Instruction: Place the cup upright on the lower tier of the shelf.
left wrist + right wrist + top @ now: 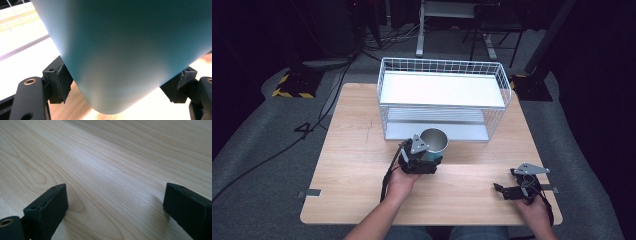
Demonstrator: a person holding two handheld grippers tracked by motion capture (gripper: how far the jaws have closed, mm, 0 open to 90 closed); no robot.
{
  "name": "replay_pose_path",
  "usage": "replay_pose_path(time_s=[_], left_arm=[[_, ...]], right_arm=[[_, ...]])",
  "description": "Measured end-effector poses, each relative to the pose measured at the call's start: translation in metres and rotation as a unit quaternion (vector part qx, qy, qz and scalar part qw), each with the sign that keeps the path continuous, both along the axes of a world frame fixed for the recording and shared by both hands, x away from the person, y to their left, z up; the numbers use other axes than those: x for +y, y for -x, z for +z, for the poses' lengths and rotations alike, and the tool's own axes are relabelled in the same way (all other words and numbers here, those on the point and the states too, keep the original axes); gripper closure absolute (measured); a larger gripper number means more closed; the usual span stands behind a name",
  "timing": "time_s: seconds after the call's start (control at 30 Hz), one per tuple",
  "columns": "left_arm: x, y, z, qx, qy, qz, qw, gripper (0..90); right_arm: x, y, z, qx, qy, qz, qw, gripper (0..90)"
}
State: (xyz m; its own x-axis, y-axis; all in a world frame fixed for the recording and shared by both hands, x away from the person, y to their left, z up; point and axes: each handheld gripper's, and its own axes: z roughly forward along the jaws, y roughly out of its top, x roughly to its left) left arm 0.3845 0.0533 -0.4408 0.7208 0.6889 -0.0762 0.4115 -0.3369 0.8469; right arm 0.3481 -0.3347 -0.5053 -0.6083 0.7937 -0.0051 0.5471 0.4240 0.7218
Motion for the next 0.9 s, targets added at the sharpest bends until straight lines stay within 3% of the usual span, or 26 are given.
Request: replay_pose_path(time_s=[0.1,0.43,0.63,0.9], left_arm=[[-0.003,-0.011,0.002,-0.005,0.011,0.012,0.9999,22.5],[-0.013,-0.038,0.004,-0.009,0.012,0.035,0.9993,22.5],[-0.022,-0.055,0.000,-0.008,0.003,0.047,0.9989,22.5],[-0.033,-0.078,-0.006,-0.023,0.012,0.071,0.9972,22.5]], right_arm=[[0.000,0.000,0.000,0.000,0.000,0.000,1.0000,6.4],[0.000,0.000,0.000,0.000,0.000,0.000,1.0000,6.4],[0.000,0.000,0.000,0.000,0.000,0.000,1.0000,6.5],[0.000,0.000,0.000,0.000,0.000,0.000,1.0000,6.4]])
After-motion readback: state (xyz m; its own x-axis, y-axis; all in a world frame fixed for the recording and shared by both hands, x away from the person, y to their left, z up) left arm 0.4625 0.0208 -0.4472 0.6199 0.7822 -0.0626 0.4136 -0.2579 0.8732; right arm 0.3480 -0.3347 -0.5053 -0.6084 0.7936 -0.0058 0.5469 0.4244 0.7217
